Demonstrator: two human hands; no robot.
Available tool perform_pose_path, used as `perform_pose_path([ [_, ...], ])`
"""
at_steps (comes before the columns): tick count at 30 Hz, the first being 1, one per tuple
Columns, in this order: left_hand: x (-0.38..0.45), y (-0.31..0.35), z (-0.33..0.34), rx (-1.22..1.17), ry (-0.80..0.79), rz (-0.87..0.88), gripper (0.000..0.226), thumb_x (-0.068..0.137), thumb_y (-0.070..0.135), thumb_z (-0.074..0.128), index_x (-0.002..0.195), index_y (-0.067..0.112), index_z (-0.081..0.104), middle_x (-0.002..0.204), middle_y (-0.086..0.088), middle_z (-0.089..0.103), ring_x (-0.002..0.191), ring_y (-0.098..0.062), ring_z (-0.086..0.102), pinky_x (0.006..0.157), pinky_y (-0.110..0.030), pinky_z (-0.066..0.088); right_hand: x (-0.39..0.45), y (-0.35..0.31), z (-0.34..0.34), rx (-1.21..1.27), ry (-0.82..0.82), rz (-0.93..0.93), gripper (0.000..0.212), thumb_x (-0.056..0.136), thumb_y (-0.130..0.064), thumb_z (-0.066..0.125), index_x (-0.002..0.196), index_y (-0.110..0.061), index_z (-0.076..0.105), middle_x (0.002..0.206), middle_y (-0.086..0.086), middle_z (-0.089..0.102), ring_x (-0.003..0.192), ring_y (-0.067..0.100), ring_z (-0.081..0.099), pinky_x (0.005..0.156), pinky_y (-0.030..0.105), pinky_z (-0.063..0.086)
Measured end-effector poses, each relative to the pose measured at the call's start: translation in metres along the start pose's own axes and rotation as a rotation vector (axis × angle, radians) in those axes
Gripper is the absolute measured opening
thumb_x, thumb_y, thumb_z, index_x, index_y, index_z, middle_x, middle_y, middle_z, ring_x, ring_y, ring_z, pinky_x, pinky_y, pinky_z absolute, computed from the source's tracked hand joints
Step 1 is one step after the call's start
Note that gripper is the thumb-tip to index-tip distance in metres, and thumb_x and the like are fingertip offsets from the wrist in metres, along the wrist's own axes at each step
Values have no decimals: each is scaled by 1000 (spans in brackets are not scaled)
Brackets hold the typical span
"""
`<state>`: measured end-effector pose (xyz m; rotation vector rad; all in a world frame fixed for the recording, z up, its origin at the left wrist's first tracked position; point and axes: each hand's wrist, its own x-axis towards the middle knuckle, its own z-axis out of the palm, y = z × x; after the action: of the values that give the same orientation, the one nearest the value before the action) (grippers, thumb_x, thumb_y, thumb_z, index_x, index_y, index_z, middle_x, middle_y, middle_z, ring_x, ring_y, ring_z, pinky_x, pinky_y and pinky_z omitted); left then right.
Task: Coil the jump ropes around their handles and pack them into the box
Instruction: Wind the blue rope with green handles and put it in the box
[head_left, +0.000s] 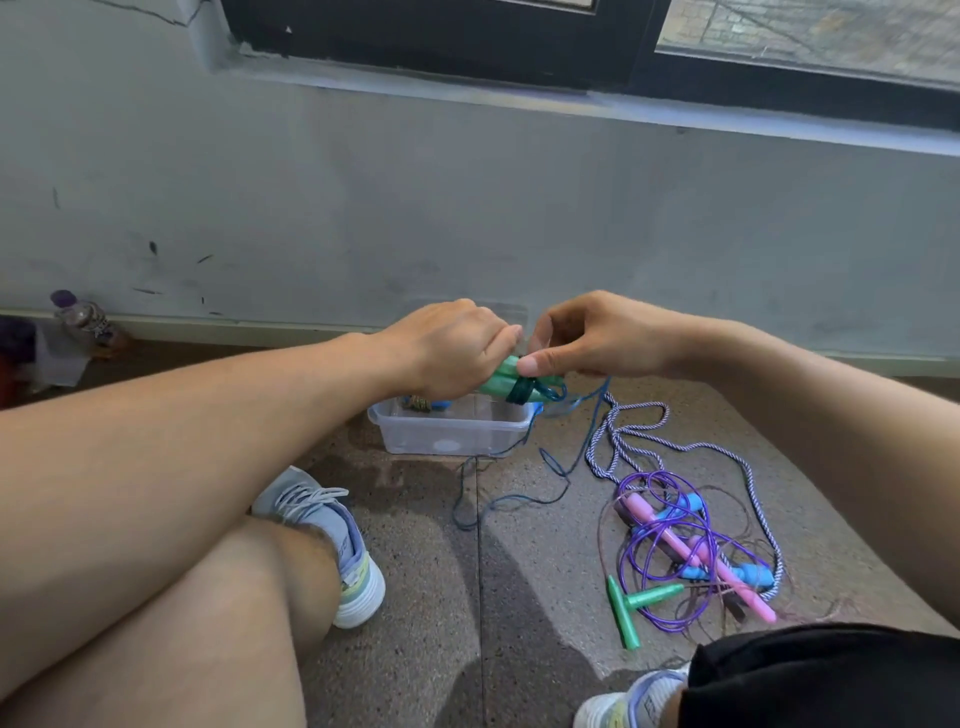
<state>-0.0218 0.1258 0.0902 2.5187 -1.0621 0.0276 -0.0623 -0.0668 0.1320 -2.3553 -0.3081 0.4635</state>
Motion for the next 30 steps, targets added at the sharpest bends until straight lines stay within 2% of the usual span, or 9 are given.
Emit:
perform_pose_path([
  [3, -3, -6, 4, -90, 57, -50, 51, 104, 35, 35, 56, 17, 39, 56, 0, 47, 65, -29, 47, 58, -39, 30, 1, 4, 9, 113, -85, -21, 50, 77, -58, 68, 103, -16, 77, 73, 10, 41, 59, 14, 37, 55, 29, 28],
  [7, 0, -12, 4, -349, 219, -387, 64, 96, 48, 49, 44, 12, 43, 46, -1, 44, 53, -25, 45, 55, -35, 36, 4, 7, 14, 205, -11, -50, 46, 77, -59, 70, 103, -22, 79, 74, 11, 38, 60, 14, 29, 54, 28, 21],
  [10, -1, -12, 4, -408, 97, -569, 59, 95, 48, 48, 48, 12, 50, 52, -6, 53, 54, -26, 50, 57, -34, 38, 5, 8, 19, 158, -8, -16, 48, 73, -65, 68, 96, -25, 81, 60, -2, 40, 54, 10, 31, 51, 23, 25],
  [13, 0, -9, 4, -354, -38, -493, 46, 88, 43, 37, 57, 10, 45, 56, -7, 49, 58, -27, 44, 51, -33, 30, 3, 12, 18, 185, -174, -7, 43, 78, -61, 66, 87, -21, 80, 56, -8, 41, 54, 10, 30, 49, 22, 24],
  [17, 1, -11, 1, -578, 2, -469, 36, 85, 36, 44, 57, 12, 46, 54, -7, 49, 55, -25, 42, 55, -34, 34, 4, 36, 4, 433, -207, 6, 70, 67, -58, 80, 102, 1, 71, 72, 2, 50, 57, 7, 36, 51, 19, 26],
  [21, 7, -3, 1, -756, 169, -545, 33, 76, 36, 42, 51, 13, 46, 38, 1, 44, 44, -24, 38, 47, -28, 28, 11, 49, 11, 724, -89, 15, 17, 83, -36, 68, 85, -22, 78, 71, -3, 52, 57, 7, 35, 55, 23, 22],
  [23, 12, 4, 1, -808, 276, -626, 40, 83, 35, 44, 50, 13, 46, 39, -3, 45, 44, -24, 39, 46, -28, 28, 16, 46, 34, 801, -15, 39, 29, 97, -25, 55, 81, -28, 78, 71, -3, 56, 56, 8, 40, 54, 22, 28],
  [27, 17, 5, 1, -688, 454, -788, 44, 98, 26, 37, 80, 0, 67, 84, -25, 68, 83, -39, 60, 69, -41, 44, 23, 28, 80, 689, 68, 81, 28, 102, -35, 51, 122, -29, 70, 74, -1, 63, 58, 12, 46, 53, 25, 36],
  [30, 17, -7, 1, -491, 431, -904, 46, 104, 23, 28, 109, -5, 64, 122, -29, 62, 99, -37, 52, 80, -37, 37, 19, 6, 92, 335, 84, 60, 37, 105, -32, 46, 139, -22, 57, 76, -2, 70, 57, 11, 54, 54, 26, 41],
])
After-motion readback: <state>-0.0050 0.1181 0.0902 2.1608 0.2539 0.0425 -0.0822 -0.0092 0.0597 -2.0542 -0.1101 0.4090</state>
